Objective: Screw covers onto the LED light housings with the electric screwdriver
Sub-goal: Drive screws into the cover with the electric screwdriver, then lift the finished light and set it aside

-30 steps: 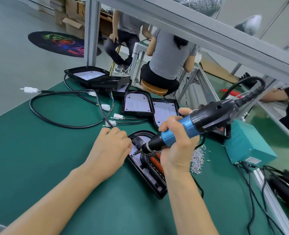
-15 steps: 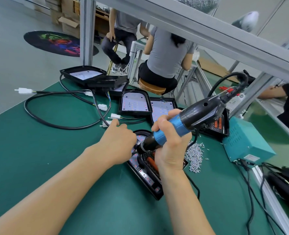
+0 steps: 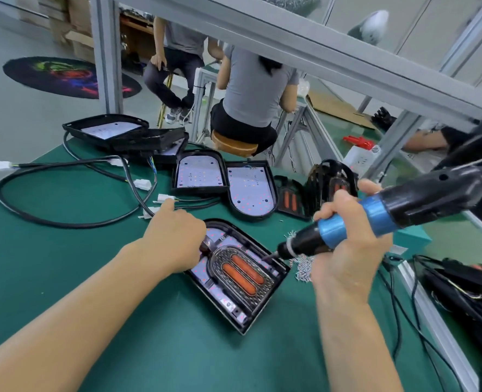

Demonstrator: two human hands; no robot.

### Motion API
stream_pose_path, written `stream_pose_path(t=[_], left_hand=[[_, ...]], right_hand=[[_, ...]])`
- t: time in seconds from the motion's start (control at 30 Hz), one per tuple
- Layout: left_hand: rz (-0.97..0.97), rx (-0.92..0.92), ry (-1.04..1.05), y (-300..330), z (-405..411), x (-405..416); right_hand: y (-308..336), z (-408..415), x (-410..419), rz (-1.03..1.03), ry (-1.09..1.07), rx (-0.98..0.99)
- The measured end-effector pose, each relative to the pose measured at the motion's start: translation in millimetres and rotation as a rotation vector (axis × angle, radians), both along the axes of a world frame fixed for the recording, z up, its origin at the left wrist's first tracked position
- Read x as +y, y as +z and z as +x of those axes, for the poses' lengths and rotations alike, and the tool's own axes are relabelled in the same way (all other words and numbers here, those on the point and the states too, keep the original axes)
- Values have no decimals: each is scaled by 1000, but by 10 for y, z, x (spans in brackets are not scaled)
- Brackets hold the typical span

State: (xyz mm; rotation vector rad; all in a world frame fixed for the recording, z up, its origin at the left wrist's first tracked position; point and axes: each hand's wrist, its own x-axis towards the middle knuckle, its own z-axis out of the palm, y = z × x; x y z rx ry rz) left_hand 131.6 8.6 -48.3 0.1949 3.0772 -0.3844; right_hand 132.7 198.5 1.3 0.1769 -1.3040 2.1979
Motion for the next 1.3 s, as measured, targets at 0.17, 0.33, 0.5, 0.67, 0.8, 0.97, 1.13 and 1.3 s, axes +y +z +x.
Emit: stream_pose_path(t=[0.17, 0.33, 0.5, 0.67, 0.8, 0.97, 1.13, 1.3], left_hand=[[133, 176, 33, -21, 58, -66], [443, 305, 145, -84, 119, -202], [771, 287, 387, -300, 199, -251], [977, 125, 512, -438, 238, -199], [1068, 109, 529, -463, 216, -200], [1101, 130, 546, -468, 211, -202], [1199, 111, 554, -458, 200, -182], [1240, 133, 556, -479, 187, -218]], right_hand=[[-25, 9, 663, 52, -235, -126], [-120, 18, 1315, 167, -258, -355], [-302, -98, 1753, 597, -121, -774], [-591, -253, 1810, 1071, -93, -1025], [-727, -373, 1751, 1394, -169, -1146], [-744, -510, 1713, 1771, -330, -1181], [-686, -569, 1678, 1891, -301, -1219], [-393, -394, 1201, 2074, -561, -851]])
